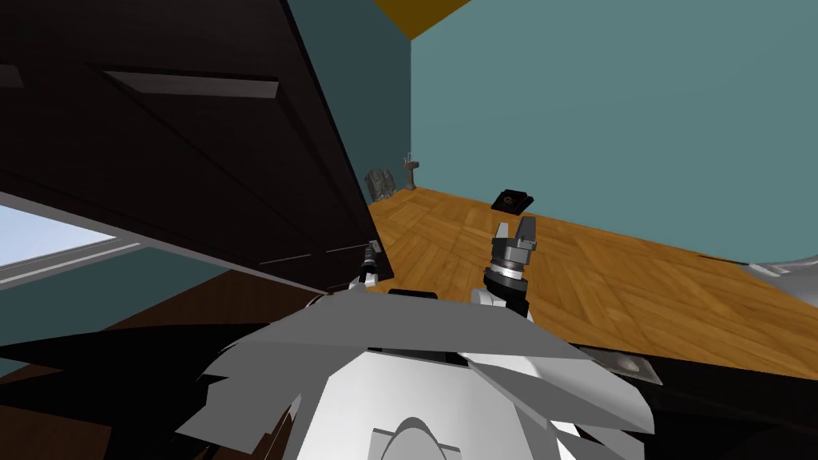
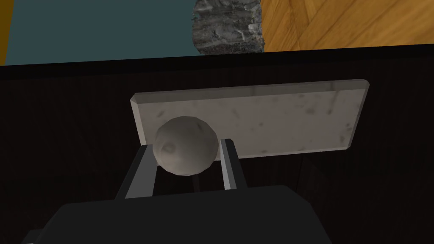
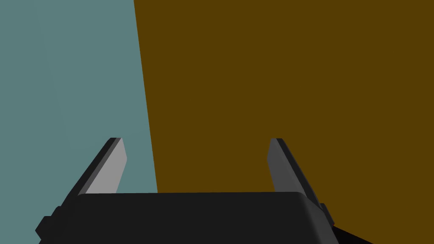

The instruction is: Push the door open

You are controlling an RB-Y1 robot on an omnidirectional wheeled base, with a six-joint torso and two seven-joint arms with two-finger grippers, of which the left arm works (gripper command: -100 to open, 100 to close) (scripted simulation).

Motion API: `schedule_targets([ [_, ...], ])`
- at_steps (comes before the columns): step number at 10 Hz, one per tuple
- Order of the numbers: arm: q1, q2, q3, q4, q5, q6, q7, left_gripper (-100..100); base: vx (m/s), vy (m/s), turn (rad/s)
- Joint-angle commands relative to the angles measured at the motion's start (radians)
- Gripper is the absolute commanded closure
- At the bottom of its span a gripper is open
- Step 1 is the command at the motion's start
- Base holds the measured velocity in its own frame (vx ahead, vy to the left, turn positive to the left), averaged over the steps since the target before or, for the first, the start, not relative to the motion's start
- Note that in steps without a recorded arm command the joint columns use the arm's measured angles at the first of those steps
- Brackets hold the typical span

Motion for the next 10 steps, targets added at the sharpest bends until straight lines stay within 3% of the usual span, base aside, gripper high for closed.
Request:
schedule_targets([
  [1, 0.0, 0.019, 0.006, 0.002, 0.024, -0.003, -0.006, 100, 0.198, -0.074, 0.162],
  [10, -0.017, 0.042, -0.005, 0.035, 0.107, -0.011, -0.031, 100, 0.187, -0.071, 0.122],
])
